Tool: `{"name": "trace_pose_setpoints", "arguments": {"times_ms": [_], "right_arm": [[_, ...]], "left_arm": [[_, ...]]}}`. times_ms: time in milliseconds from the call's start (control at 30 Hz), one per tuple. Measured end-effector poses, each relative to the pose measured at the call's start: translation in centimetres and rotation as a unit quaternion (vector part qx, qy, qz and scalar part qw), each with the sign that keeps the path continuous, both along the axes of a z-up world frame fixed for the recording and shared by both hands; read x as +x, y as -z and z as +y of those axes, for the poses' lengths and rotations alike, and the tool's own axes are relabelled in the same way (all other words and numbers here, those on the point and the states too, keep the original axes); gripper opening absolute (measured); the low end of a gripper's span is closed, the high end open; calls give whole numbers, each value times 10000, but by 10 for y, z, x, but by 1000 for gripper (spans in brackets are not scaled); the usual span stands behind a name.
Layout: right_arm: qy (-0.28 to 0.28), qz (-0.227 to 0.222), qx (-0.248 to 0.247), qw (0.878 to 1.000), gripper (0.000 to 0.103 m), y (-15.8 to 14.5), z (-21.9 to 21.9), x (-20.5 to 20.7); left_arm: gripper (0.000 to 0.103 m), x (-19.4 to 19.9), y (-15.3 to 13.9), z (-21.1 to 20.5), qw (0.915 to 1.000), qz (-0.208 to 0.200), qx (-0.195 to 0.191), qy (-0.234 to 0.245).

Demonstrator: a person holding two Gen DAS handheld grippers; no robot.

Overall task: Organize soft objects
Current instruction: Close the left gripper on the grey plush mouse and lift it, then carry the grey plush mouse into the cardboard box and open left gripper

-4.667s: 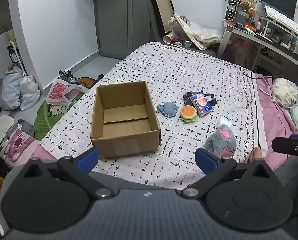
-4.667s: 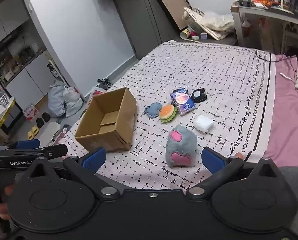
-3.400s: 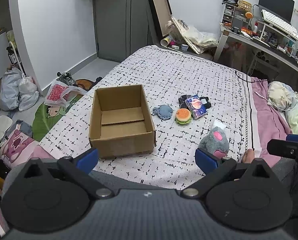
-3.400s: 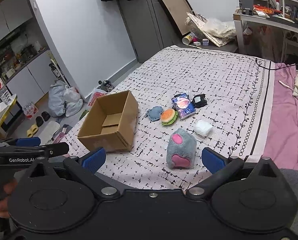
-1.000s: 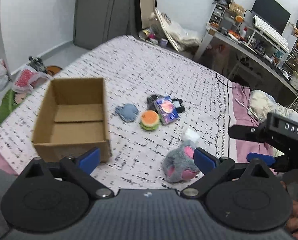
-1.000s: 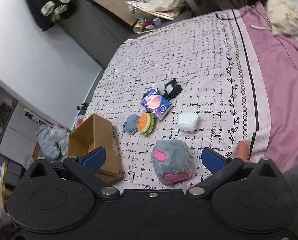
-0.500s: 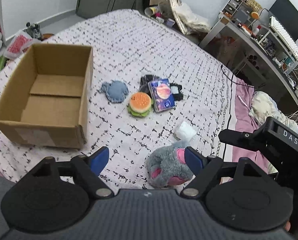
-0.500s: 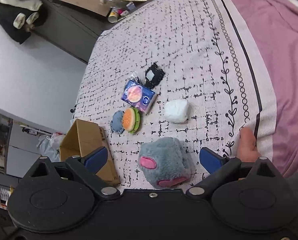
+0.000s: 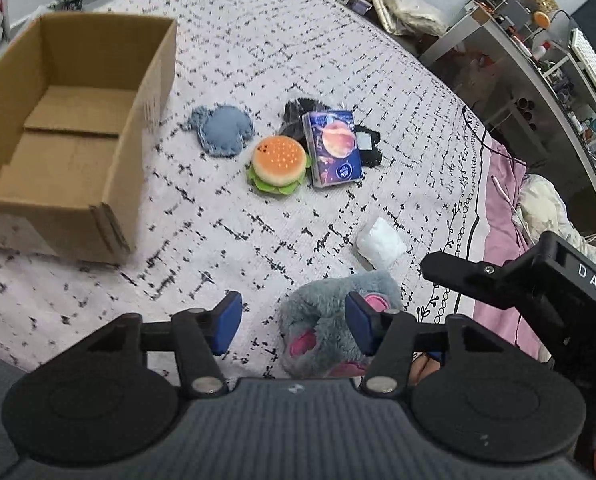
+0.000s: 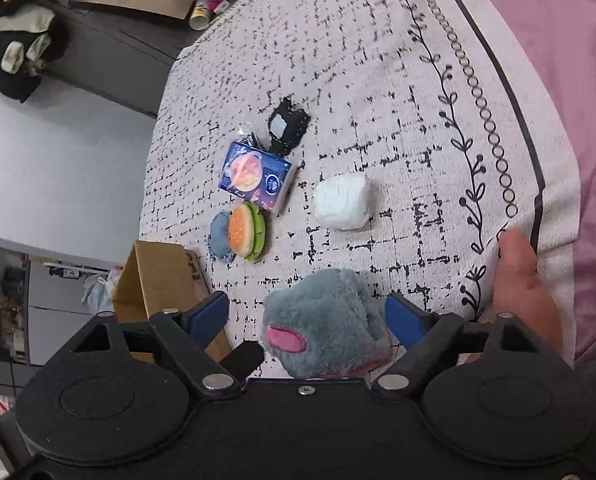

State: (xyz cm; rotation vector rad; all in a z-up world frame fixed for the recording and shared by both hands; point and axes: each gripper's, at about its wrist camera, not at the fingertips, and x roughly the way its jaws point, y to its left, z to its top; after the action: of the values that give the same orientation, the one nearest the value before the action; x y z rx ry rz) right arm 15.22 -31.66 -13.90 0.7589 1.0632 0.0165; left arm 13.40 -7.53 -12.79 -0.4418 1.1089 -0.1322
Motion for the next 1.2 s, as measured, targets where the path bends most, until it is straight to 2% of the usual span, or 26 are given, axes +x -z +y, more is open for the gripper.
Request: {"name": "trace_pose_setpoints", "arguments": {"times_ms": [200, 267, 367, 500, 567, 733, 933, 1200], "right_arm": [[221, 255, 201, 9992, 61, 18, -6, 7], [160, 356, 205, 9990, 62, 23, -4, 11], [220, 386, 252, 9987, 60, 26, -6, 11], [171, 422, 401, 9982, 49, 30, -6, 13], [110, 356, 528, 9979, 46, 30, -4, 14], [-87, 90, 805, 9967, 43, 24, -1, 11], [-299, -275, 982, 9943, 42, 14, 7, 9], [-382, -473, 1220, 9907, 39, -1, 18, 8]], "left_arm": [[56, 8, 16, -6, 9994, 227, -248, -43], [52, 9, 19, -8, 9991, 253, -327, -76], [52, 12, 22, -5, 9980, 323, -516, -166], [50, 9, 18, -5, 9980, 176, -576, -205], [45, 8, 14, -2, 9976, 99, -625, -280], [40, 8, 3, 10, 9960, -15, -772, -454], [39, 1, -15, 21, 9946, -276, -818, -568], [39, -7, -37, 35, 9925, -525, -862, -689]]}}
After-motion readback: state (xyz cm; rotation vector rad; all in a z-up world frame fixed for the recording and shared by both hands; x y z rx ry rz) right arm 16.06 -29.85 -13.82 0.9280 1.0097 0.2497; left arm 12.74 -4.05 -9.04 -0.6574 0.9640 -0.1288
